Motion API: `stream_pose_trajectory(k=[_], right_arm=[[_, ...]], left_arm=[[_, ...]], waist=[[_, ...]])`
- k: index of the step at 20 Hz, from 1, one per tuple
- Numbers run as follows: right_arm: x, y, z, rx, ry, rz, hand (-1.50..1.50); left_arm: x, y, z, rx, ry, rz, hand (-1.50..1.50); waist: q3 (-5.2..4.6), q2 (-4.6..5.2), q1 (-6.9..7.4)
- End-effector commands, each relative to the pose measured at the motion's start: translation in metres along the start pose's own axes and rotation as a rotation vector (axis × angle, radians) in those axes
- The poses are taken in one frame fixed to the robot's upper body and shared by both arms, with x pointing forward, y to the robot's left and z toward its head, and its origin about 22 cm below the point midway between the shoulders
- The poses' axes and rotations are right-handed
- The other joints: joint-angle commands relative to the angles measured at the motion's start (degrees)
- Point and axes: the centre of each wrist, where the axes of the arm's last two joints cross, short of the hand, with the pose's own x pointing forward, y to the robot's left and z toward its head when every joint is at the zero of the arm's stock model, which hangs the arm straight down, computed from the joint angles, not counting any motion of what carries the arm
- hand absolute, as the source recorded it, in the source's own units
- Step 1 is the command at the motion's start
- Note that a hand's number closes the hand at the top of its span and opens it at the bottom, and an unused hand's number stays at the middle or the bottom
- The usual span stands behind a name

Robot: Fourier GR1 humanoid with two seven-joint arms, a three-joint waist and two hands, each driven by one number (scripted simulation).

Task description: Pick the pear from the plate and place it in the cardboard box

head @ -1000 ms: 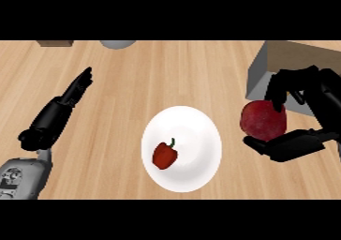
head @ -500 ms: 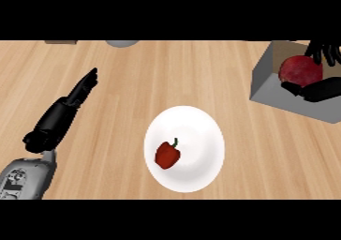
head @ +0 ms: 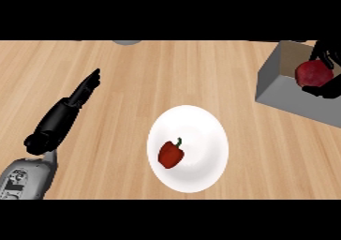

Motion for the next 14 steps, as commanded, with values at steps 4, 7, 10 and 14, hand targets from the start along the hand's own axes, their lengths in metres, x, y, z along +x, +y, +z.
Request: stream_pose_trajectory(k=[4, 7, 10, 14], right_arm=[[-0.041, -0.001, 0.004, 0.244, 0.099, 0.059, 1.5], [-0.051, 0.018, 0.007, 0.33, -0.027, 0.046, -1.5], [-0.042, 0.004, -0.009, 0.288, -0.127, -0.043, -1.5], [-0.049, -0.015, -0.003, 0.063, -0.295, -0.321, -1.5]], left_arm=[[0.01, 0.016, -0.002, 0.009, -0.008, -0.007, 0.0], [0.007, 0.001, -0.008, -0.015, -0.006, -0.004, 0.0], [-0.009, 0.005, 0.007, 0.0, -0.004, 0.003, 0.0], [0.006, 0.011, -0.004, -0.004, -0.004, 0.003, 0.0]], waist=[[0.04, 0.02, 0.64], [0.09, 0.18, 0.26], [0.06, 0.22, 0.65], [0.16, -0.08, -0.25]])
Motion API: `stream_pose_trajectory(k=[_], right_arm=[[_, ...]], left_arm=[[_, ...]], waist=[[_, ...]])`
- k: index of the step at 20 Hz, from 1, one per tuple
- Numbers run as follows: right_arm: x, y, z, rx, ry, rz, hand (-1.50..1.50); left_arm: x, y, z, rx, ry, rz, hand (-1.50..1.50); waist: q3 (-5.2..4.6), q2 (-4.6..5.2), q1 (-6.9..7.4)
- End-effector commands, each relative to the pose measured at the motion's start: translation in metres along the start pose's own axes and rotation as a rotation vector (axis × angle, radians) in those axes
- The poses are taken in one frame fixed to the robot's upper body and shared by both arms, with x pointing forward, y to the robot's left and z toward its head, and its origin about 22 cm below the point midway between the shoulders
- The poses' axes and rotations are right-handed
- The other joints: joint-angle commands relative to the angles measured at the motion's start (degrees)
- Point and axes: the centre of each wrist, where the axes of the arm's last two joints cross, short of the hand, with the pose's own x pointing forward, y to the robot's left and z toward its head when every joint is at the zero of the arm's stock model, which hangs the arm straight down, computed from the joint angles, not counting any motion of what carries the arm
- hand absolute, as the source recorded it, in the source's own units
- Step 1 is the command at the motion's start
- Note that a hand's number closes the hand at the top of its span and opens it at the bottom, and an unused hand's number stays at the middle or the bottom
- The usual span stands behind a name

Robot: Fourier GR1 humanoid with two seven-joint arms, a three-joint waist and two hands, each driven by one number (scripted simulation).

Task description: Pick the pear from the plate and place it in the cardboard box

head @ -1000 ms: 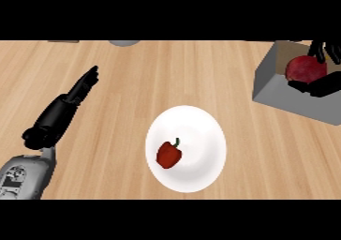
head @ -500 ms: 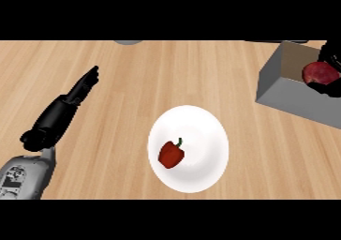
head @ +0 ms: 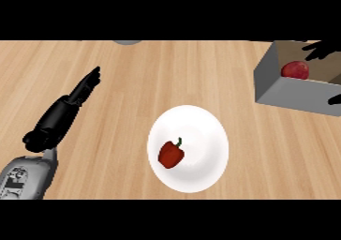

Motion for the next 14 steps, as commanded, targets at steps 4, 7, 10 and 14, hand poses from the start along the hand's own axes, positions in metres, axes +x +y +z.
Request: stream_pose_trajectory(k=[4, 7, 10, 14], right_arm=[[-0.007, 0.01, -0.013, -0.314, -0.257, -0.617, -1.5], [-0.022, 0.017, -0.001, -0.381, -0.174, -0.829, -1.5], [-0.026, 0.006, 0.008, -0.423, -0.103, -0.93, -1.5], [-0.039, -0.003, 0.037, -0.535, -0.091, -0.959, -1.5]], left_arm=[[-0.005, 0.002, 0.005, 0.021, 0.003, 0.003, 0.0], [0.002, -0.002, 0.0, 0.002, -0.014, 0.005, 0.0], [0.003, 0.0, 0.001, 0.004, -0.027, 0.021, 0.0], [0.005, 0.005, -0.012, -0.006, -0.023, 0.003, 0.0]], waist=[[0.13, -0.14, -0.65], [0.16, 0.4, -0.01], [0.07, 0.3, 0.34], [0.2, 1.01, 0.51]])
